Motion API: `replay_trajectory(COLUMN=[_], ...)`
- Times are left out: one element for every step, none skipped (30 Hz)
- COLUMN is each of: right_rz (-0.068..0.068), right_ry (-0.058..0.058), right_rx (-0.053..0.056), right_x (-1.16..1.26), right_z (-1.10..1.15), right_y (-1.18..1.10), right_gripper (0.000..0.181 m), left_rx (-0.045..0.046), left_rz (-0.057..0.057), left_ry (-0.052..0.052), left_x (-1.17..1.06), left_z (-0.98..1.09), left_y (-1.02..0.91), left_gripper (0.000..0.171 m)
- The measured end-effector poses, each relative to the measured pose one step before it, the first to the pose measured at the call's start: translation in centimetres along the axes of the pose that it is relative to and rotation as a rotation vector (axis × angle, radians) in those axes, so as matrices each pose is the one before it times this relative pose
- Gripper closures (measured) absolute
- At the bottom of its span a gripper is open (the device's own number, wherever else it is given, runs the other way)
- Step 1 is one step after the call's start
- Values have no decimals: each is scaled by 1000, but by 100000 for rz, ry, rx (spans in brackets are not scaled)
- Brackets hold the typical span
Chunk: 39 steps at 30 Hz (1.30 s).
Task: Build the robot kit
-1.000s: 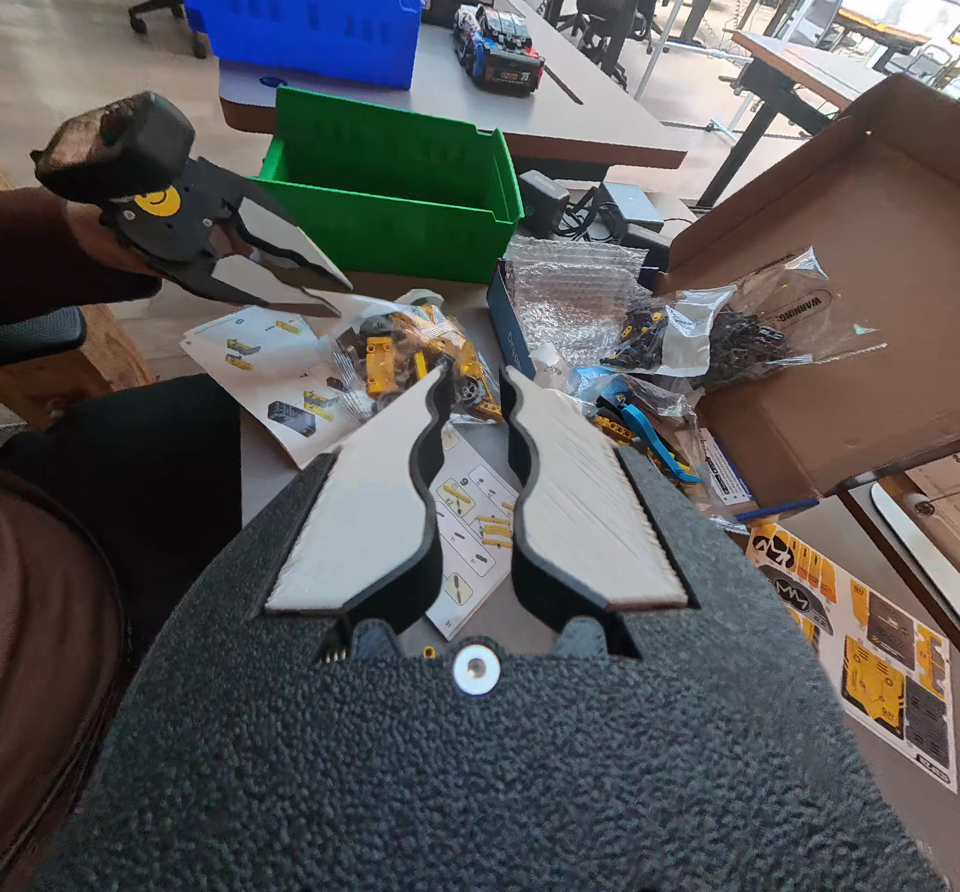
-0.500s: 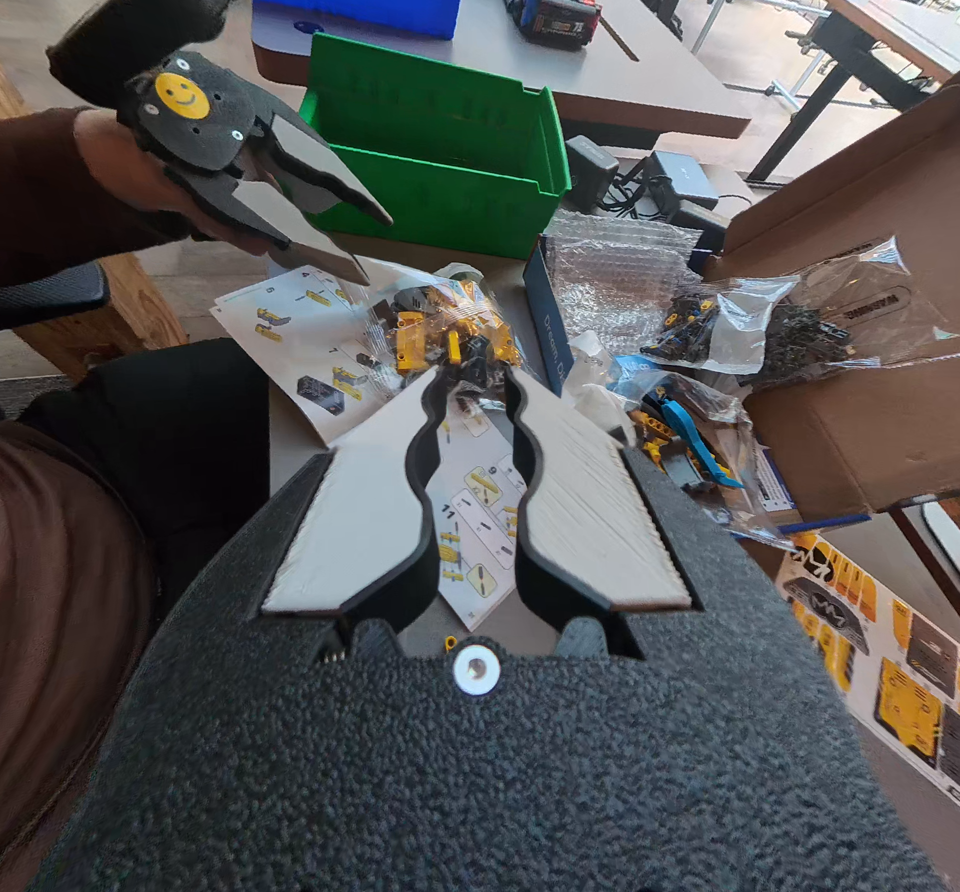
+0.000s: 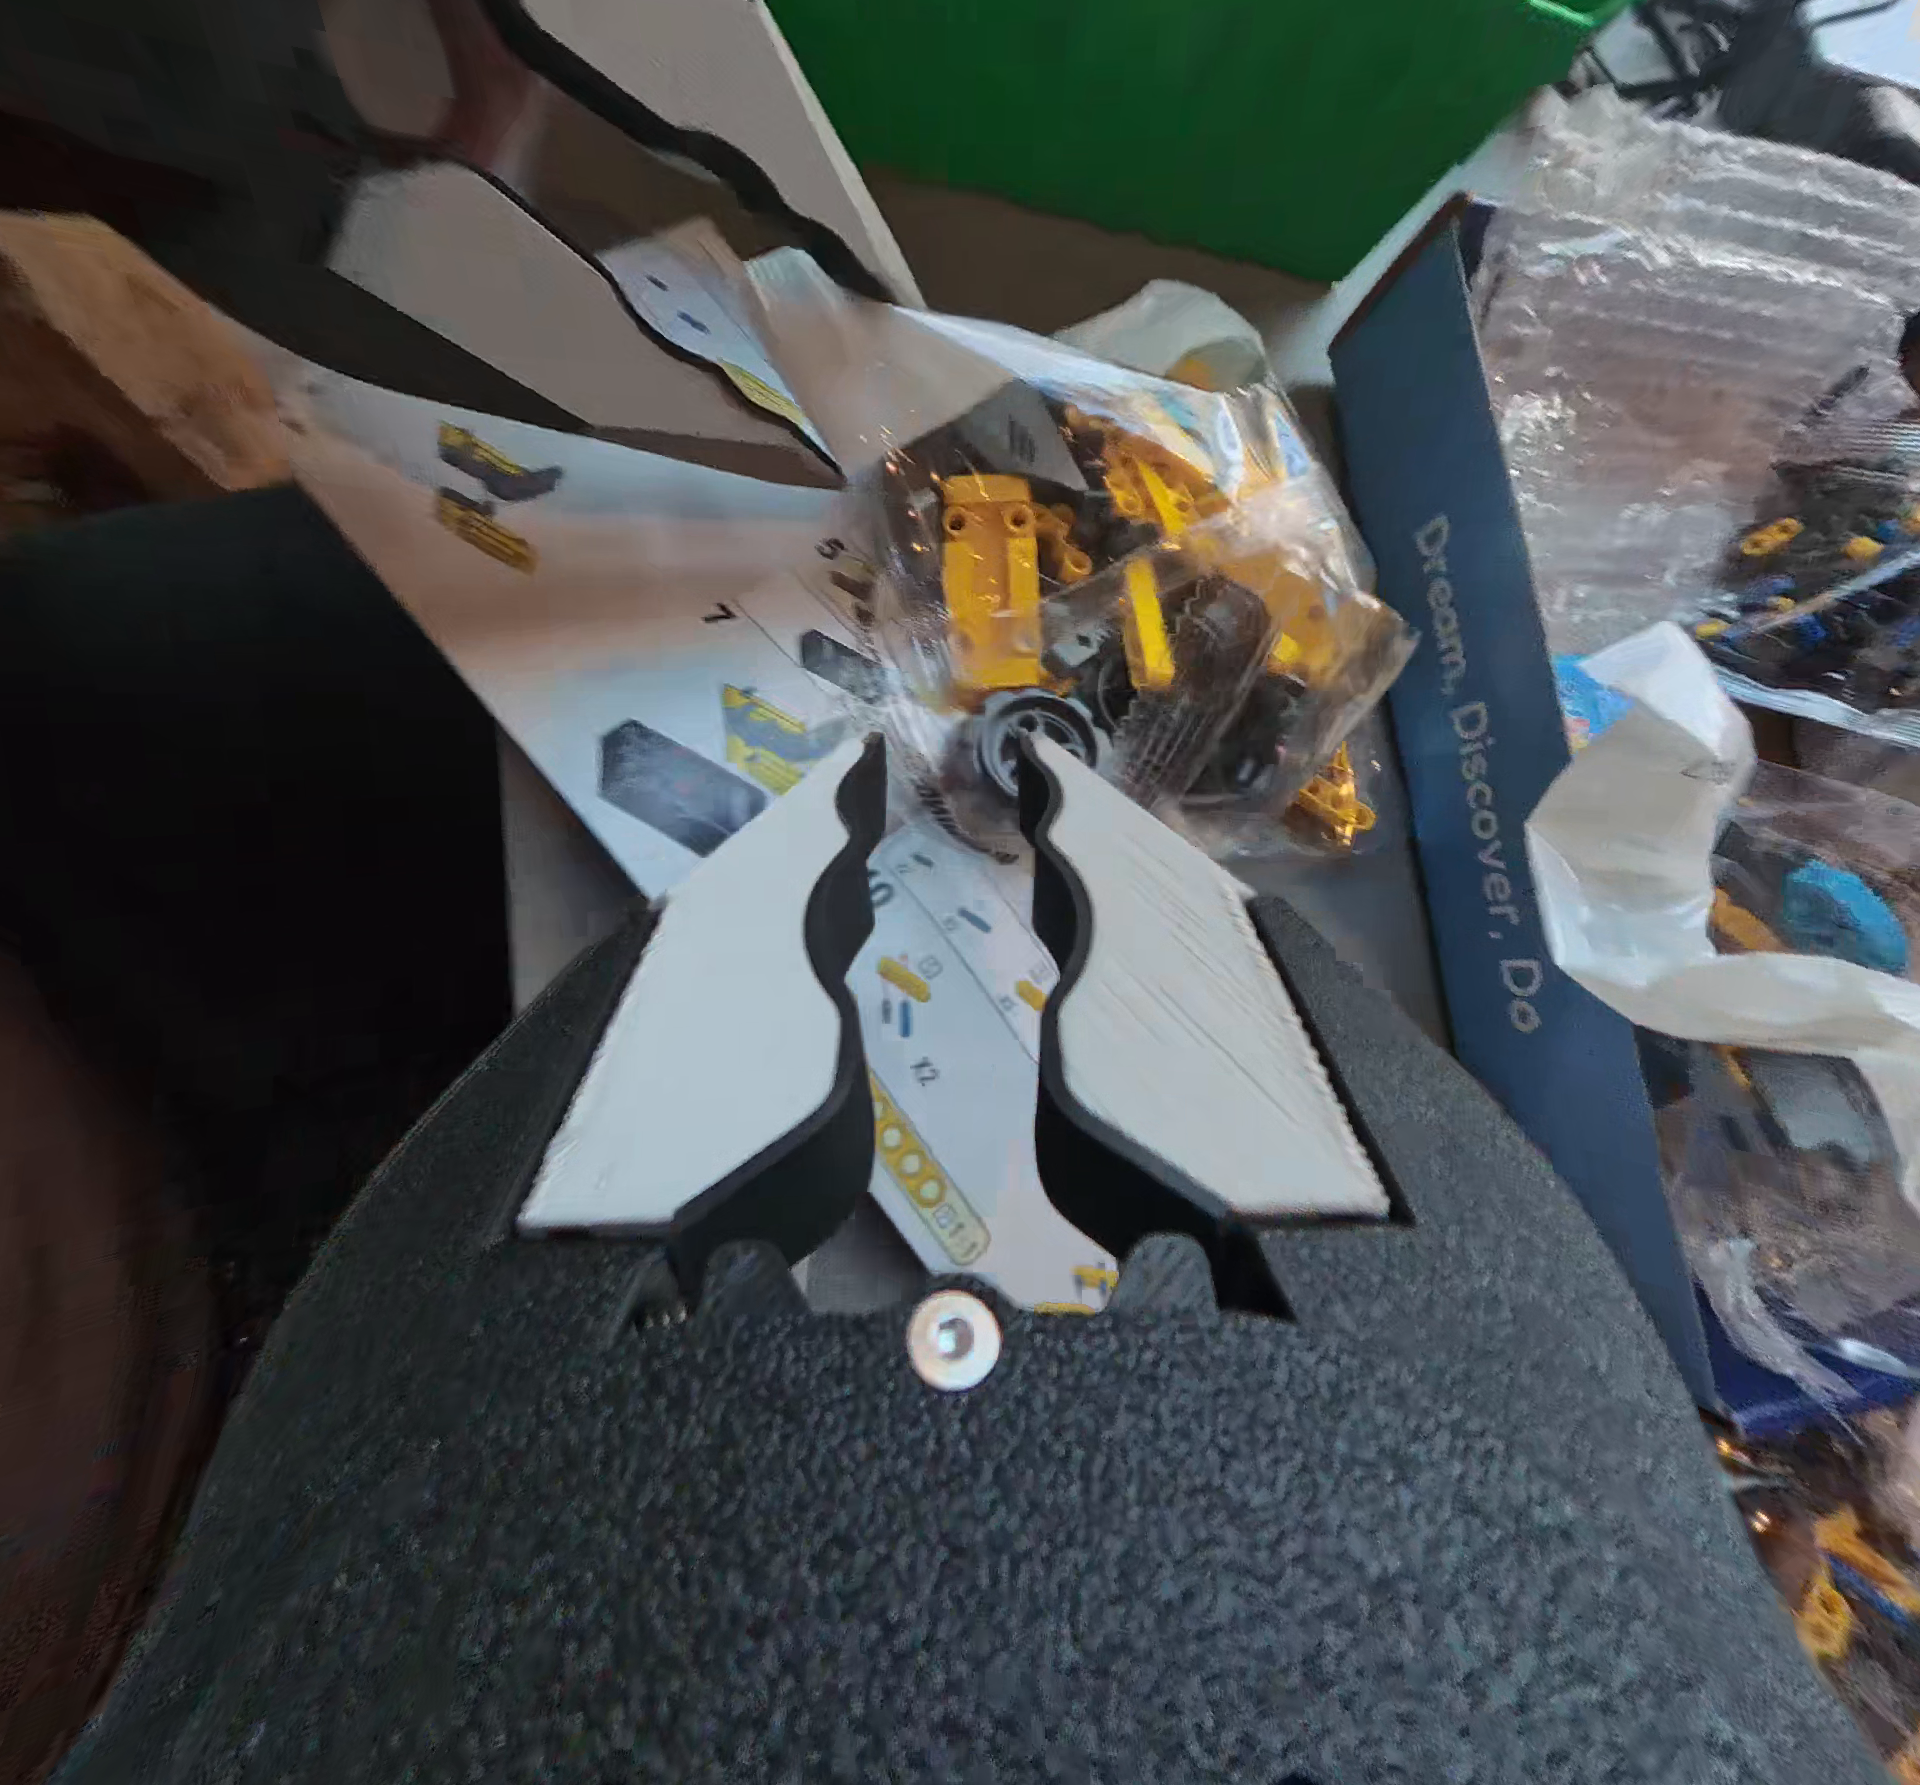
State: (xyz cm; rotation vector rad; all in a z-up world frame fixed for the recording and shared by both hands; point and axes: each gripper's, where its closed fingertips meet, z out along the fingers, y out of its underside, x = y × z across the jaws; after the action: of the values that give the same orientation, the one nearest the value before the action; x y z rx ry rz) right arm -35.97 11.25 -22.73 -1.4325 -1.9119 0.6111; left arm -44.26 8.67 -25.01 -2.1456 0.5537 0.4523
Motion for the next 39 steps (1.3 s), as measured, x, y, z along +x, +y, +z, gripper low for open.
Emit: replay_trajectory(right_rz=[-839, -262, 443, 836, 688, 688, 357, -250, -830, -1495, -1842, -1897, -1423, -845, -291, 543, 536, -852, -2053, -2651, -3738, -3388, -1440, -415, -331, 229, 598, 580, 643, 981, 1253, 1609, 2032, 1423, 4, -1012, -980, -657, -441], right_ry=[3030, 1156, 883, 816, 1078, 2162, 2712, 2478, 2163, 1419, 654, 20, -108, 335, 310, 233, -806, -3585, -4067, 216, 2416, 1281, 302, -1101, -1610, -1255, -1708, -2895, -3389, -2349, -1405, -2217, -2572, -1462, -287, 2, -33, -530, -588], right_rx=[-2210, -1034, 144, 1185, 1365, 203, -1096, -1224, -745, -526, 100, 555, 1169, 1373, -135, -1593, -1543, -2290, -4164, -4321, -2922, -1506, -708, -310, 85, -120, -708, -989, -487, 509, 1636, 2104, 1506, 217, -656, -1037, -860, -614, -373], right_x=[482, 257, 267, 320, 402, 624, 722, 627, 464, 219, 2, -106, -42, 172, 368, 488, 356, -174, -360, 179, 375, 138, 16, -140, -168, -47, -52, -209, -311, -170, -30, -124, -138, 15, 121, 77, 15, -96, -114], right_z=[518, 394, 256, 117, 19, -19, 30, 90, 120, 161, 176, 151, 96, 68, 85, 127, 167, 311, 488, 559, 506, 412, 323, 226, 156, 140, 171, 182, 104, -39, -187, -218, -135, -3, 101, 177, 201, 221, 224], right_y=[563, 379, 168, -10, -47, 114, 280, 256, 113, -28, -188, -304, -400, -413, -171, -4, -77, 47, 361, 426, 286, 79, -52, -128, -156, -69, 86, 166, 92, -83, -242, -316, -236, -46, 106, 140, 89, 20, -50], right_gripper=[157, 159, 159, 159, 160, 163, 164, 164, 164, 164, 164, 164, 164, 164, 167, 167, 167, 168, 170, 170, 170, 170, 169, 168, 167, 167, 166, 166, 166, 165, 165, 165, 165, 164, 164, 164, 164, 164, 164], left_rx=[1255, 2104, 2522, 2041, 1469, 1376, 1458, 583, 223, -122, -621, -791, -290, -91, -21, -39, 45, 136, 37, -244, -229, 74, 17, -147, -60, -64, -195, 30, -40, -257, -178, -123, -44, 17, -84, -23, -35, -115, -45], left_rz=[-2325, -3511, -3999, -3890, -3502, -2622, -2793, -2661, -1678, -561, 735, 1236, 667, 64, -59, -143, -610, -996, -1205, -927, -232, 301, 285, 165, 168, -85, -117, -45, 16, 43, 205, -19, -237, -239, -51, 77, 94, 133, 109], left_ry=[1625, 1691, 1891, 1939, 781, 71, 1373, 2248, 1640, 302, -327, -554, -232, 355, 199, 53, 357, 615, 568, 593, 572, 4, 72, 236, 108, 53, 233, 282, 426, 96, -160, 38, 205, 185, 203, 159, 77, 51, -32], left_x=[120, 49, 24, -5, -176, -261, -8, 191, 187, 53, 6, -13, 27, 86, 34, -9, -11, 7, 5, 8, 31, -18, 10, 22, 2, -9, 12, 38, 65, 7, -38, -20, -5, 0, 20, 35, 37, 37, 32], left_z=[-62, -93, -115, -87, -93, -72, -59, -1, 41, 81, 74, 64, 40, 7, -3, 1, -2, 13, 4, -1, -2, -32, -26, -11, -25, -18, -16, -29, -14, -2, -5, 8, 1, 0, 1, 14, 11, 29, 37], left_y=[-138, -308, -399, -349, -270, -234, -228, -94, -3, 41, 105, 112, 19, -21, -21, 23, 28, 9, 24, 59, 63, 26, 23, 58, 35, 36, 36, 6, 24, 63, 57, 37, 15, -4, 9, 1, 12, 18, -7], left_gripper=[142, 145, 148, 152, 164, 169, 169, 170, 170, 170, 170, 170, 170, 170, 170, 170, 170, 170, 170, 170, 170, 170, 170, 170, 170, 170, 170, 171, 171, 170, 171, 171, 171, 171, 171, 171, 171, 171, 171])
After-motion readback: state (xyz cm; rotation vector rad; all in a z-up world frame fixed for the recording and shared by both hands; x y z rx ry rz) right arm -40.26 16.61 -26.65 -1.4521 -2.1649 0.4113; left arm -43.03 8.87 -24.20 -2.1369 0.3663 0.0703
